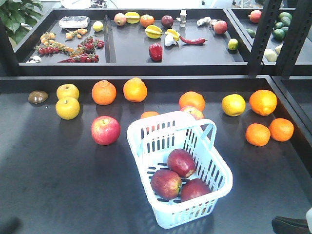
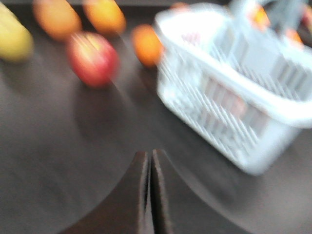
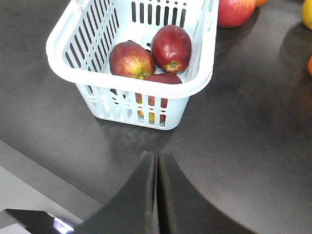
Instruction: Pick three apples into basket with both arms
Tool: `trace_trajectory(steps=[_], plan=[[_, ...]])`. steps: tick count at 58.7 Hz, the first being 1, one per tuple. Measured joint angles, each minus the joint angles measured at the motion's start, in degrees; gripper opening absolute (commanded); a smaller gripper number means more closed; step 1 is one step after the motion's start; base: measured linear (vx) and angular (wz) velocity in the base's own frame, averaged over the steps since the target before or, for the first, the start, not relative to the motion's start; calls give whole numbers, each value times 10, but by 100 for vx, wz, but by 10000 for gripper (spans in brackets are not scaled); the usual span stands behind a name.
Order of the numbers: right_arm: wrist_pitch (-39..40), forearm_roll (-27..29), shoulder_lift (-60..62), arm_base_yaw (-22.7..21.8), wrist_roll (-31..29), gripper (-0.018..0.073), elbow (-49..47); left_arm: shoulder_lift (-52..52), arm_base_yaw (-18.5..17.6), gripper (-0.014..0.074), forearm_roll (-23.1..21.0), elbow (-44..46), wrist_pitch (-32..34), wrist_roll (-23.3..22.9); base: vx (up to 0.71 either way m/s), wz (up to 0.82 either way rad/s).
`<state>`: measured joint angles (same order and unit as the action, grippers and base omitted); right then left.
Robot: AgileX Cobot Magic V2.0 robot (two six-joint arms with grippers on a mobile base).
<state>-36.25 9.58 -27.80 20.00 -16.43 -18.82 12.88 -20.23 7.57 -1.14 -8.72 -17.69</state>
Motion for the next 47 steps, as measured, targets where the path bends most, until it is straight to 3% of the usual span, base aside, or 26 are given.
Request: trace_trajectory(steps=[9, 20, 28, 47], plan=[[0, 0, 0, 0, 0, -9, 0, -122, 97, -6, -6, 0, -30, 6, 0, 0], [-1, 0, 2, 0, 0, -9, 0, -135, 173, -6, -17, 0, -41, 9, 0, 0], [-1, 0, 2, 0, 0, -9, 0, -136, 186, -6, -20, -3, -28, 16, 0, 0], [-2, 0, 2, 0, 0, -9, 0, -136, 187, -6, -76, -5, -10, 77, 0, 0]])
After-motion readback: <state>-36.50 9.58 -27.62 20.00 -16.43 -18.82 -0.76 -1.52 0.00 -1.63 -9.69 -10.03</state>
